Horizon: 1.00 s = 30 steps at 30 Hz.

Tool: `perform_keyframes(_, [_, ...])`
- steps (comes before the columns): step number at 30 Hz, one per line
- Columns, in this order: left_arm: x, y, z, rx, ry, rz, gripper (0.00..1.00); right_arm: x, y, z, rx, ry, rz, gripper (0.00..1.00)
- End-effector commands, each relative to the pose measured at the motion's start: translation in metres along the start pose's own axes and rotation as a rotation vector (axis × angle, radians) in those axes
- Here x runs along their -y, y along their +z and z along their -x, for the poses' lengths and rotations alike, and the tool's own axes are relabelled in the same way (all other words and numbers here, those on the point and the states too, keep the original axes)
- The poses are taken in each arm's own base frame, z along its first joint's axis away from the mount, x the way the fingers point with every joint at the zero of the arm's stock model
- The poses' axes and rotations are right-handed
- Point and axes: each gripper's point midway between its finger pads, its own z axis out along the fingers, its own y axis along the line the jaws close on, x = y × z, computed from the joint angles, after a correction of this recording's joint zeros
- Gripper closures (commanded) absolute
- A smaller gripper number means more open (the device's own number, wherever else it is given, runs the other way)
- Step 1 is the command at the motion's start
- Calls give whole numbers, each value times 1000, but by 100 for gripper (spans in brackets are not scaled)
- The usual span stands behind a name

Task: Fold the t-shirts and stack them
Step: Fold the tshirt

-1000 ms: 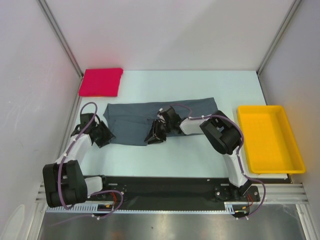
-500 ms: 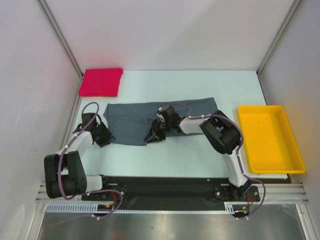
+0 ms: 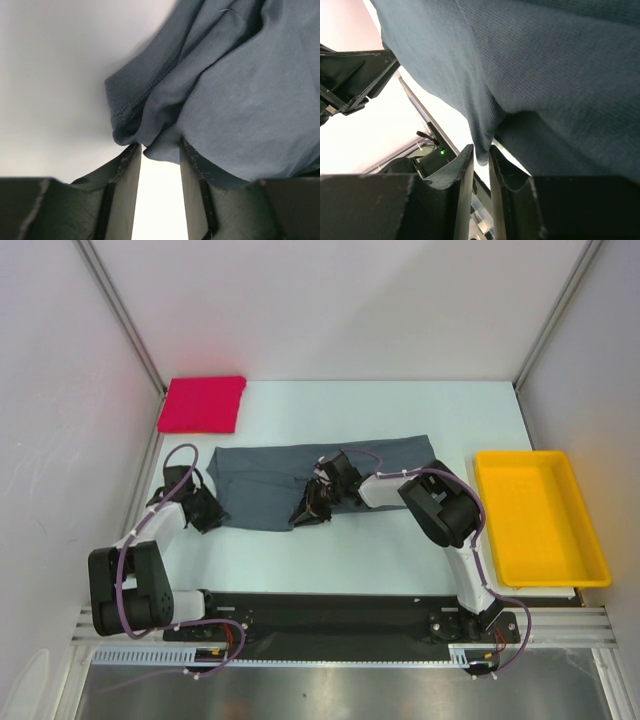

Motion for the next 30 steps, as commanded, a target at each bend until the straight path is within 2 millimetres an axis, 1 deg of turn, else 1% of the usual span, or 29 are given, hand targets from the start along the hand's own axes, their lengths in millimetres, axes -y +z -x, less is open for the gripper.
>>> perform_keyframes(1, [8, -7, 4, 29, -5, -38, 60, -8, 0, 4, -3, -12, 33, 76])
perform_keyframes(5, [11, -11, 1, 34, -21, -60, 63, -8, -1, 4, -3, -11, 39, 76])
perform_keyframes(10, [11, -7, -5, 12, -38, -67, 71, -8, -2, 6, -5, -9, 45, 76])
perform_keyframes(12, [12, -8, -6, 13, -43, -76, 69, -8, -4, 7, -2, -6, 43, 76])
perform_keyframes(13, [12, -9, -6, 15, -44, -78, 65, -7, -4, 7, -4, -5, 43, 76])
perform_keyframes(17, [12, -8, -7, 17, -50, -78, 66, -5, -3, 6, -12, 13, 46, 74])
perform_keyframes(20, [12, -7, -5, 20, -50, -76, 71, -2, -4, 4, -17, 17, 36, 71])
perform_keyframes(22, [13, -8, -2, 27, -47, -79, 78, -1, -3, 3, -25, 21, 38, 71])
perform_keyframes(26, [15, -10, 2, 37, -42, -77, 81, 6, -3, -1, -40, 34, 19, 70])
perform_keyframes(30, [16, -10, 3, 35, -41, -78, 87, 12, 0, -3, -48, 32, 3, 67])
